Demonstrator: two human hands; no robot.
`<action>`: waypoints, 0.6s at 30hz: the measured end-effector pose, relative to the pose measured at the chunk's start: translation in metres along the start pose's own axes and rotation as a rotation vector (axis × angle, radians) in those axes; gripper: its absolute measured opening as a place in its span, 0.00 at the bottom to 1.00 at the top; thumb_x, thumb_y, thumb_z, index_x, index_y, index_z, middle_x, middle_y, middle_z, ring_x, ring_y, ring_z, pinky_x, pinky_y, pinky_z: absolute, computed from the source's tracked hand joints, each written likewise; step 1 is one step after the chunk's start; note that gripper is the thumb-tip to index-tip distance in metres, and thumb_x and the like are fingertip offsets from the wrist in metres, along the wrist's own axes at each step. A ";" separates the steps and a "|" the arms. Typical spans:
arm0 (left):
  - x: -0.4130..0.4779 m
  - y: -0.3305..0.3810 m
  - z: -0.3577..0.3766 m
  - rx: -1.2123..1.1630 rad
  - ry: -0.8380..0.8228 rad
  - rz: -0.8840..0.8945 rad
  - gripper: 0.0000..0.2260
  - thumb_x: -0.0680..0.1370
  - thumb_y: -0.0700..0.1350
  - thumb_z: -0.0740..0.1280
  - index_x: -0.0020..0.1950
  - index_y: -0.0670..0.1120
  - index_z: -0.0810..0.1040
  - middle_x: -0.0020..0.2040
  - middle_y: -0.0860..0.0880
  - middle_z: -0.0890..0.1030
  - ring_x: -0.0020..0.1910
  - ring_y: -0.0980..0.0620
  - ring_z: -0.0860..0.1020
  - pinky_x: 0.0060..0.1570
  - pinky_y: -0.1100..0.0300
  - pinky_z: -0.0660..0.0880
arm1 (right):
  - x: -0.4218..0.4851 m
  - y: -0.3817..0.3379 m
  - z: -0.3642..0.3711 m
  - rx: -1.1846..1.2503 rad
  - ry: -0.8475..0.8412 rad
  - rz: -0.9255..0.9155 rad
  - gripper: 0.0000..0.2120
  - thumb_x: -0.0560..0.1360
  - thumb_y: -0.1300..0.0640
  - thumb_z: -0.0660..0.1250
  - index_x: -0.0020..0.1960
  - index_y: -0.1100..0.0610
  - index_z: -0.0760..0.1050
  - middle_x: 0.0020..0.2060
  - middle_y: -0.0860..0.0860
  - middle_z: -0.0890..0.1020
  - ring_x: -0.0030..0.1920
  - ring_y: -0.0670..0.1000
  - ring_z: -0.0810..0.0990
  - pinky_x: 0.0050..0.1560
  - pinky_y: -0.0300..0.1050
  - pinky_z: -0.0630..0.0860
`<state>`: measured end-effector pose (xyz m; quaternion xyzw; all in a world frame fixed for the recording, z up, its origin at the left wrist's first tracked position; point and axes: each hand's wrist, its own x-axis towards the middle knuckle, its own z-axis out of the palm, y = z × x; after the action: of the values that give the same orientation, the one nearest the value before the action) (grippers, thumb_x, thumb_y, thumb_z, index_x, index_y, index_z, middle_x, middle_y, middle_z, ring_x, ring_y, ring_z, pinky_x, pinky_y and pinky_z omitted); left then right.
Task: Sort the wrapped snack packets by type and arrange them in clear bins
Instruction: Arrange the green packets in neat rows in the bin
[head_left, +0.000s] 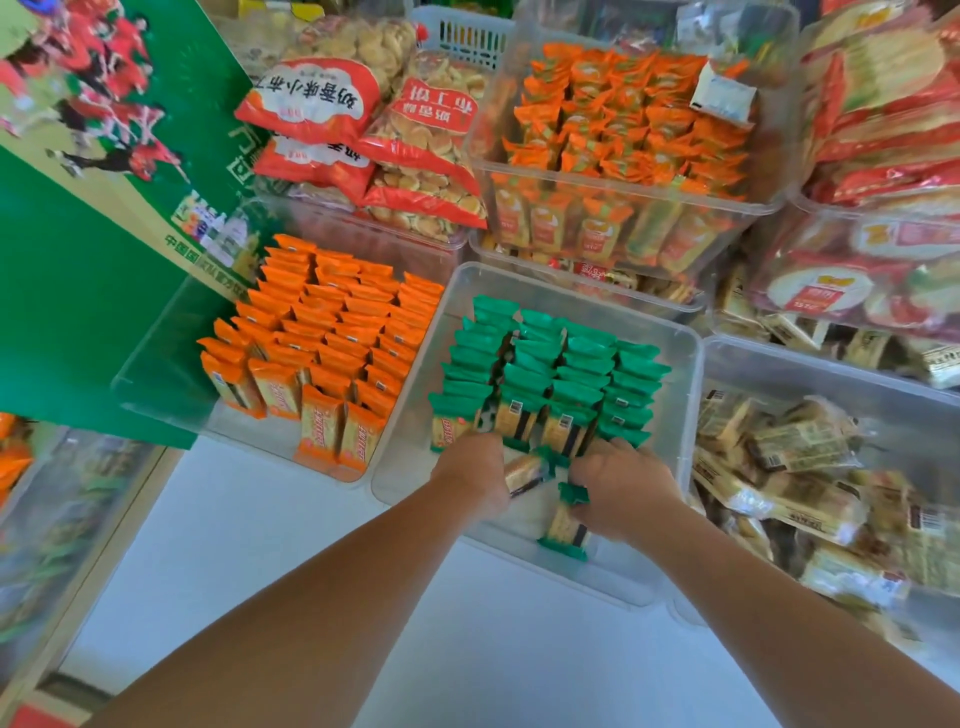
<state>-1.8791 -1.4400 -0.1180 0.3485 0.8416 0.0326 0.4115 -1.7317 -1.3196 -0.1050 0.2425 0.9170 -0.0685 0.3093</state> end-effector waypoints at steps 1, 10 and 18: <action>-0.002 -0.001 -0.001 -0.074 0.023 0.023 0.12 0.71 0.36 0.73 0.50 0.45 0.75 0.50 0.45 0.79 0.49 0.46 0.79 0.41 0.55 0.77 | -0.001 0.001 -0.001 0.018 0.013 0.004 0.14 0.77 0.43 0.67 0.60 0.47 0.76 0.55 0.48 0.78 0.59 0.53 0.75 0.55 0.48 0.70; -0.016 -0.002 -0.010 -0.465 0.338 0.041 0.05 0.72 0.43 0.75 0.37 0.48 0.81 0.37 0.53 0.81 0.39 0.57 0.79 0.32 0.63 0.73 | -0.009 0.022 -0.018 -0.133 0.236 0.073 0.13 0.77 0.41 0.65 0.56 0.47 0.75 0.47 0.45 0.82 0.53 0.51 0.78 0.59 0.48 0.67; -0.003 0.005 -0.025 -0.505 0.384 0.078 0.05 0.71 0.44 0.78 0.38 0.50 0.83 0.40 0.49 0.85 0.41 0.50 0.84 0.41 0.55 0.83 | -0.004 0.023 -0.001 -0.102 0.383 0.107 0.14 0.71 0.46 0.71 0.52 0.53 0.76 0.43 0.49 0.79 0.47 0.56 0.76 0.54 0.52 0.69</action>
<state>-1.8926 -1.4323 -0.0975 0.2545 0.8551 0.3214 0.3172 -1.7181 -1.3013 -0.1015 0.2837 0.9470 0.0418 0.1445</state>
